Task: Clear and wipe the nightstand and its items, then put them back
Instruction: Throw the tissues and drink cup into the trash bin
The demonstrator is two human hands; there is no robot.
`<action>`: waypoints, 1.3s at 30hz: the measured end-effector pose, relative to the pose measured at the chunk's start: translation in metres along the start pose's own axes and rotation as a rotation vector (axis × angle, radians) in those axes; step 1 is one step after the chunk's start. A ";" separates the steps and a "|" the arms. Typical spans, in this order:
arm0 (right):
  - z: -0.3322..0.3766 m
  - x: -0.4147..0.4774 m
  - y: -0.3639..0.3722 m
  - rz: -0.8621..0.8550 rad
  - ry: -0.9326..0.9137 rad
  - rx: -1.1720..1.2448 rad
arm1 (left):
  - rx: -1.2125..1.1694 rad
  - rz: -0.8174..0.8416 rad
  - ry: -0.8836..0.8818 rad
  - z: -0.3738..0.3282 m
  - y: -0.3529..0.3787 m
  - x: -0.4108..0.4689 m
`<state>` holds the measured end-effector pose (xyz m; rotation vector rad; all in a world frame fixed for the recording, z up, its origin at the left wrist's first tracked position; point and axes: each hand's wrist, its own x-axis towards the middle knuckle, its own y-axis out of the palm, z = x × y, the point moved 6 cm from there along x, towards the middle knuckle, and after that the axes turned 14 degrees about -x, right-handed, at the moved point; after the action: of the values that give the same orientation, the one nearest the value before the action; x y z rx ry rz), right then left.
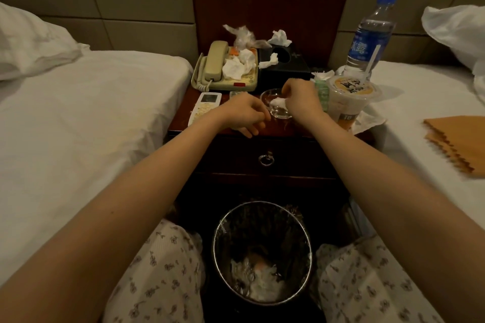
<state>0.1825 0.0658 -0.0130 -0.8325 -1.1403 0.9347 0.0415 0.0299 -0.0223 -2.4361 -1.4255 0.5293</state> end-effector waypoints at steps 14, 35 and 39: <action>0.012 -0.004 -0.001 0.062 -0.024 -0.100 | 0.043 -0.061 -0.019 0.003 -0.003 -0.016; -0.114 -0.097 -0.063 -0.197 0.311 -0.168 | -0.103 0.085 -0.043 0.024 0.066 -0.015; -0.136 -0.090 -0.043 0.001 0.193 -0.501 | -0.078 0.107 -0.030 0.020 0.074 -0.010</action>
<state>0.3085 -0.0433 -0.0368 -1.2976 -1.2200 0.5558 0.0858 -0.0139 -0.0690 -2.5881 -1.3570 0.5450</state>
